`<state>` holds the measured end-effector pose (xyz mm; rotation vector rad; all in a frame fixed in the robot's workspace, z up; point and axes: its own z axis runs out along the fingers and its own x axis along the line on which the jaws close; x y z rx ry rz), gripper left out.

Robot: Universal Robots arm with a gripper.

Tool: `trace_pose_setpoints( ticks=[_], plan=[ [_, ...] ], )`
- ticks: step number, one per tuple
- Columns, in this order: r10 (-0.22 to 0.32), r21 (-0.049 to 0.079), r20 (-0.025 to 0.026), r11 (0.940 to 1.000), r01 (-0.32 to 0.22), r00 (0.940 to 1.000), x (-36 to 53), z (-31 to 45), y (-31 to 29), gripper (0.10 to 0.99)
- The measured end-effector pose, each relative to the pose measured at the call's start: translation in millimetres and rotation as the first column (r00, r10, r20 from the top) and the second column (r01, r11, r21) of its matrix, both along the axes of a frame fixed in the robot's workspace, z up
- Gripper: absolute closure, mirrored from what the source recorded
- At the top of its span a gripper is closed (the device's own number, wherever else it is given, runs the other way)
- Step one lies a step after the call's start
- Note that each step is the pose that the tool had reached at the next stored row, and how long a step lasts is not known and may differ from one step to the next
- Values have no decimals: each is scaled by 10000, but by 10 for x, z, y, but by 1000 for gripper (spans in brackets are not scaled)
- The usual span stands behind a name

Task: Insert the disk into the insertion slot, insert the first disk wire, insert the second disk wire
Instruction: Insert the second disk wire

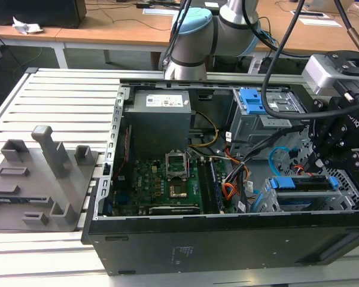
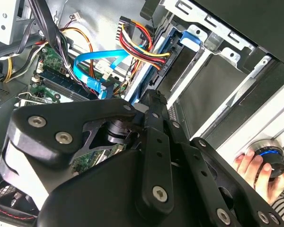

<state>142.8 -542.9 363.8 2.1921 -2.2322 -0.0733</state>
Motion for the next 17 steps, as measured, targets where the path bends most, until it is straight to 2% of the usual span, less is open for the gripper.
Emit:
trace_pose_setpoints(
  ticks=[4, 5, 6, 7, 9, 12, 17],
  plan=[
    [1, 0, 0, 10000, -1, 10000, -1, 0, 0, 976],
    [0, 0, 0, 10000, 0, 10000, -2, 0, 0, 906],
    [0, 0, 0, 10000, 0, 10000, -2, 0, 0, 784],
    [0, 1, 0, 10000, 0, 10000, -3, 0, 2, 722],
    [-1, -2, 0, 10000, 1, 10000, 0, 1, 31, 722],
    [-1, 0, 0, 10000, 1, 10000, 7, 0, 97, 722],
    [0, -1, 0, 10000, 0, 10000, 15, 0, 302, 722]
  ],
)
